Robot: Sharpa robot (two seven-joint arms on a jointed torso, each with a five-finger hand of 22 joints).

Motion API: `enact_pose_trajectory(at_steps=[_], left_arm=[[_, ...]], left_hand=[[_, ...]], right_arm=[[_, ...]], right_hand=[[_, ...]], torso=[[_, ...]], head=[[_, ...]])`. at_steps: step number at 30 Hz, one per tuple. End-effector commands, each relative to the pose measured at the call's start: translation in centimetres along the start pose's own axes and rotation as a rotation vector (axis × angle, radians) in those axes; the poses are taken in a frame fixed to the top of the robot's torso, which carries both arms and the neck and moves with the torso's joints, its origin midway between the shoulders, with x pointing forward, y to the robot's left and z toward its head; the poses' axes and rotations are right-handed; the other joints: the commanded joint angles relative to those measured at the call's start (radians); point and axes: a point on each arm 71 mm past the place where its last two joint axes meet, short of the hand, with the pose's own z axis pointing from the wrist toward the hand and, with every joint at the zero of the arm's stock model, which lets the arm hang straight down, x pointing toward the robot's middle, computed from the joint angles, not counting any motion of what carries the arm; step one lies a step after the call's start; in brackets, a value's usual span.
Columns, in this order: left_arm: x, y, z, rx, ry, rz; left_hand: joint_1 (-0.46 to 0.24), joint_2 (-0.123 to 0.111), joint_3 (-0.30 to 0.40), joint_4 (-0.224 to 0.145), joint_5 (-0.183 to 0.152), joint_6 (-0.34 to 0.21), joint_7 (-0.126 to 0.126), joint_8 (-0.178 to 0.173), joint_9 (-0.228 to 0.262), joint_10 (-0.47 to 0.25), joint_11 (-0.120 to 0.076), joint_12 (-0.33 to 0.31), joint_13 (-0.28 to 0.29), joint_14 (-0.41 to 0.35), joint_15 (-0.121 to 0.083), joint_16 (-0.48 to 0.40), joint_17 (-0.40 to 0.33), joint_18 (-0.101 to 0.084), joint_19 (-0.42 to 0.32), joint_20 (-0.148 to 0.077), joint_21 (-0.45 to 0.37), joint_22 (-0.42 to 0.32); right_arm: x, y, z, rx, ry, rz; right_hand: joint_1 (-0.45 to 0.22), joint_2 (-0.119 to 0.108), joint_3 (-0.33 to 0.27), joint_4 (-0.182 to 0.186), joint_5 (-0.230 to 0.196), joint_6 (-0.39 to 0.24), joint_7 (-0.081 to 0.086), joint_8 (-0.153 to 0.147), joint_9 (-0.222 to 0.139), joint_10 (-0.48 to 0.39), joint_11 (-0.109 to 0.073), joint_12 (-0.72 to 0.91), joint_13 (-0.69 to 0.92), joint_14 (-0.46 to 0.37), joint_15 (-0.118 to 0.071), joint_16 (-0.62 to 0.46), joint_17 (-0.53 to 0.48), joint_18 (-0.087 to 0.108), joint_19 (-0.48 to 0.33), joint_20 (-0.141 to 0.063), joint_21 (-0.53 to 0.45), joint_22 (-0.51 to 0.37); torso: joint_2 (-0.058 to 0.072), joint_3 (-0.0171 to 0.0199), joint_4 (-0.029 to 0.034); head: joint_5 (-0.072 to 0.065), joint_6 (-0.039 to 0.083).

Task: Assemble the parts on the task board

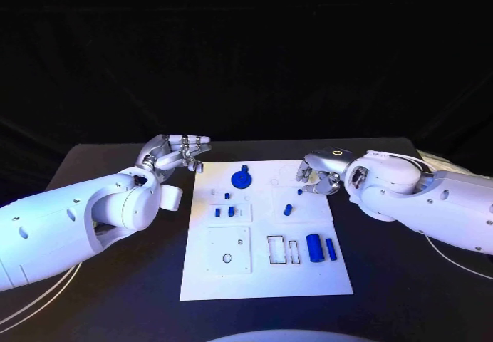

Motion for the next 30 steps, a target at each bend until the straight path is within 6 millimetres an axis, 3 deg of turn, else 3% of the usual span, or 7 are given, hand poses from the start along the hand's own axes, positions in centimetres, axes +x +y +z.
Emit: enact_pose_trajectory(at_steps=[1, 7, 15, 30], left_arm=[[-0.1, -0.1, -0.2, 0.012, -0.046, -0.128], [-0.1, -0.1, -0.4, 0.003, -0.042, -0.146], [0.0, 0.0, -0.5, -0.01, -0.038, -0.152], [-0.1, 0.3, -0.4, -0.04, -0.04, -0.15]], left_hand=[[-0.011, 0.002, -0.008, -0.001, 0.001, 0.002, -0.002, 0.004, 0.001, 0.002, -0.004, 0.005, 0.001, -0.008, -0.003, -0.003, -0.002, 0.017, -0.004, 0.0, -0.004, -0.002], [-0.014, 0.002, -0.014, -0.001, 0.001, -0.001, -0.001, 0.004, 0.001, -0.002, -0.004, 0.008, 0.001, -0.011, -0.002, -0.005, -0.008, 0.017, -0.004, 0.0, -0.007, -0.004], [-0.015, 0.002, -0.019, -0.002, 0.001, -0.004, -0.001, 0.004, 0.0, -0.006, -0.004, 0.01, 0.001, -0.014, -0.002, -0.007, -0.013, 0.016, -0.005, 0.0, -0.01, -0.006], [-0.003, 0.005, -0.028, -0.016, 0.003, -0.017, 0.003, 0.006, -0.001, -0.024, 0.0, 0.018, 0.0, -0.027, 0.0, -0.015, -0.036, 0.016, -0.005, 0.001, -0.019, -0.014]], right_arm=[[0.5, 0.2, 0.2, 0.016, 0.032, -0.105], [1.0, 0.6, 0.5, 0.001, 0.052, -0.106], [1.7, 1.2, 0.7, -0.019, 0.083, -0.097], [2.5, 1.6, 1.2, -0.026, 0.127, -0.097]], right_hand=[[0.002, -0.009, 0.008, -0.002, -0.006, 0.001, -0.01, -0.007, -0.001, 0.004, -0.002, -0.006, -0.007, 0.011, -0.01, -0.006, -0.002, -0.007, 0.003, -0.008, 0.002, -0.001], [0.004, -0.007, 0.012, -0.003, -0.006, 0.003, -0.011, -0.007, -0.001, 0.005, -0.003, -0.009, -0.013, 0.011, -0.011, -0.006, -0.001, -0.007, 0.004, -0.01, 0.002, -0.001], [0.01, 0.0, 0.028, -0.007, -0.007, 0.015, -0.014, -0.007, 0.001, 0.024, -0.006, -0.008, -0.032, 0.015, -0.013, 0.0, 0.006, -0.009, 0.011, -0.013, 0.007, 0.007], [0.026, 0.031, 0.073, -0.028, -0.054, 0.078, -0.02, 0.012, 0.01, 0.107, -0.015, -0.003, -0.066, 0.031, -0.008, 0.051, 0.062, -0.022, 0.054, -0.009, 0.054, 0.08]], torso=[[0.001, 0.0002, 0.0005], [0.001, 0.0012, -0.002], [0.0, 0.0018, -0.0006], [0.0, 0.0023, -0.0011]], head=[[0.0, -0.002], [0.002, -0.002], [0.005, -0.007], [0.008, -0.013]])
